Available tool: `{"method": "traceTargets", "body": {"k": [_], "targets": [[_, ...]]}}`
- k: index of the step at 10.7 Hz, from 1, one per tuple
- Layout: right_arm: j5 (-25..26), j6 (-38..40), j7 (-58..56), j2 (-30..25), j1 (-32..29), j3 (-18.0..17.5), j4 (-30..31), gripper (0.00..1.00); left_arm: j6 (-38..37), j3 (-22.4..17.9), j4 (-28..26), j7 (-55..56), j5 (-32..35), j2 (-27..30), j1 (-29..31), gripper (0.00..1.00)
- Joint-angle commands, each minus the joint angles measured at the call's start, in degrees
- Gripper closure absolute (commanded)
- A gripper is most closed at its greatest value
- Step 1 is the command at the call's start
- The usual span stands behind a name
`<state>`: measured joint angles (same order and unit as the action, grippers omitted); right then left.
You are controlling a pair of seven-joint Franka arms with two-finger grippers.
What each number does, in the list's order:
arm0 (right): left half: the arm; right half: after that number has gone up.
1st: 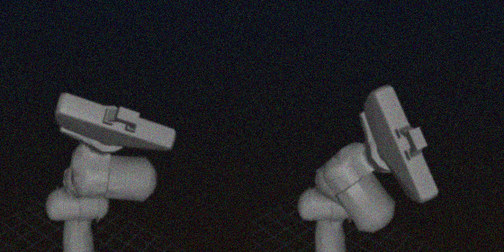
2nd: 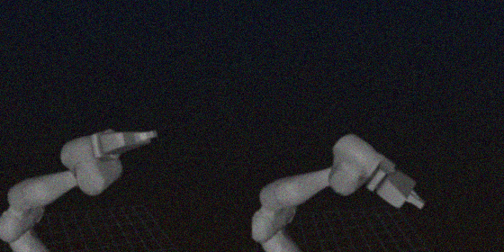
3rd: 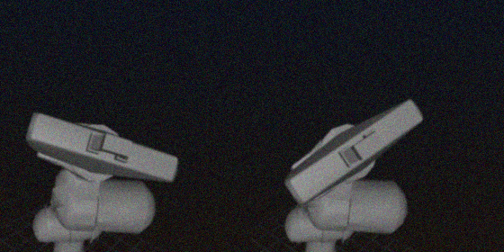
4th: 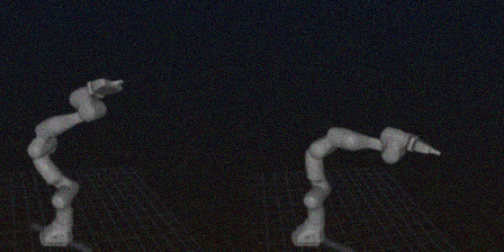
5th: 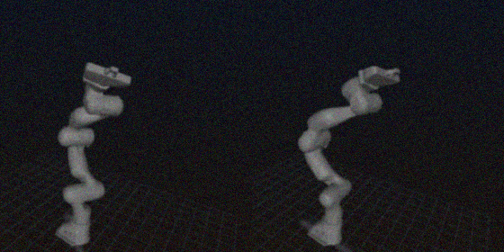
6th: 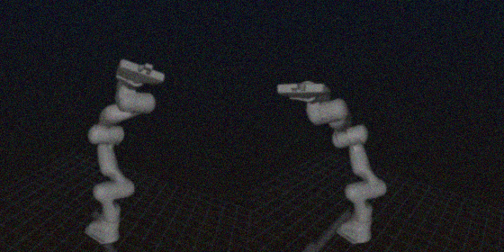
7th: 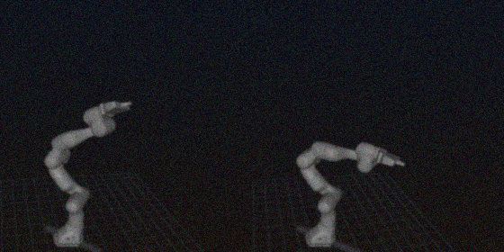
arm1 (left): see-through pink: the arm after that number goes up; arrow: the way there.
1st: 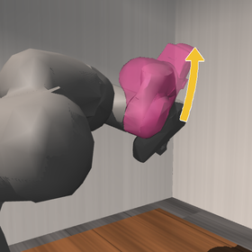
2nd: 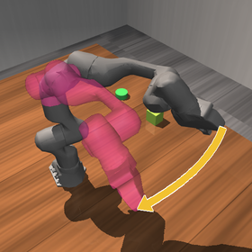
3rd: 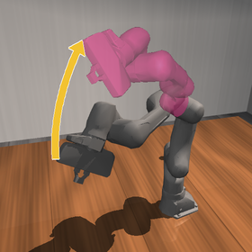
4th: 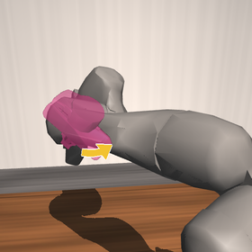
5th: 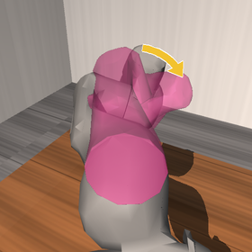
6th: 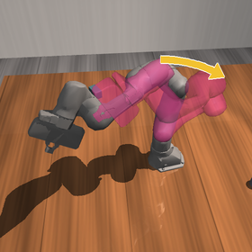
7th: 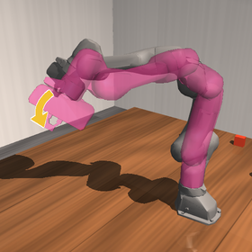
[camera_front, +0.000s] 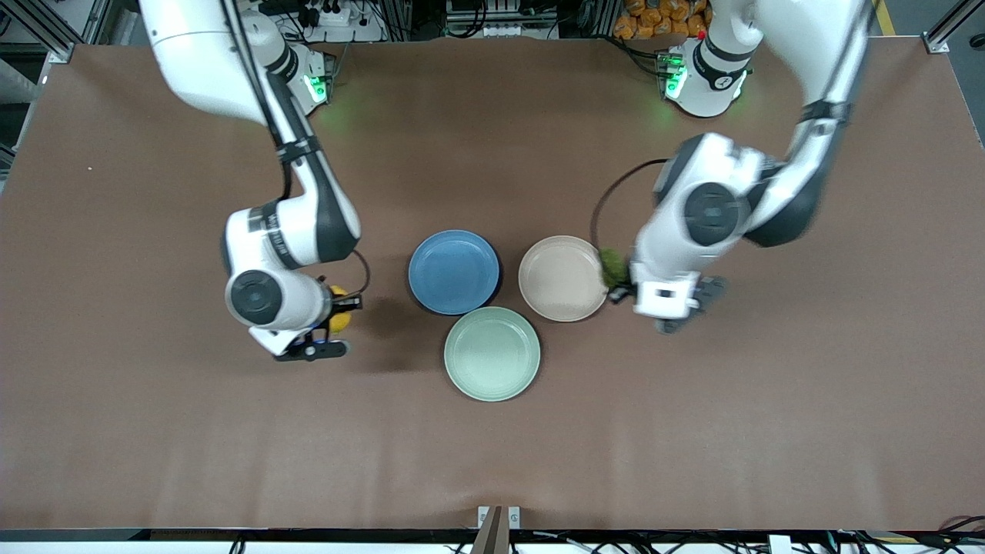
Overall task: Pick lemon and lettuce from blue and beige plates
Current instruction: 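Lift the lemon with the right gripper while the left gripper lifts lettuce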
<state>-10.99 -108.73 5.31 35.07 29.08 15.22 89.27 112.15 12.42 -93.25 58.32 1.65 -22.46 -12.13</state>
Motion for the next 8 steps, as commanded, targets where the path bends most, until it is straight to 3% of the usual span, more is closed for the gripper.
{"method": "traceTargets", "body": {"k": [1,3,5,8], "targets": [[0.8,0.2,-4.7,-1.0,-3.7,-0.3,1.0,0.78,-2.1,0.5,-1.6,-13.6,1.0,2.4,7.4,1.00],[0.7,-0.9,-9.8,-1.7,-7.8,-0.4,2.7,0.78,-4.3,0.5,-2.1,-24.3,1.1,1.3,13.6,1.00],[0.7,-7.7,-14.7,-4.6,-9.7,-0.4,9.9,0.78,-4.4,0.5,-3.1,-29.1,1.1,-2.4,18.8,1.00],[0.7,-18.1,-22.2,-8.2,-12.2,-0.4,20.4,0.78,-3.0,0.4,-2.7,-28.7,1.1,-8.7,19.0,1.00]]}}
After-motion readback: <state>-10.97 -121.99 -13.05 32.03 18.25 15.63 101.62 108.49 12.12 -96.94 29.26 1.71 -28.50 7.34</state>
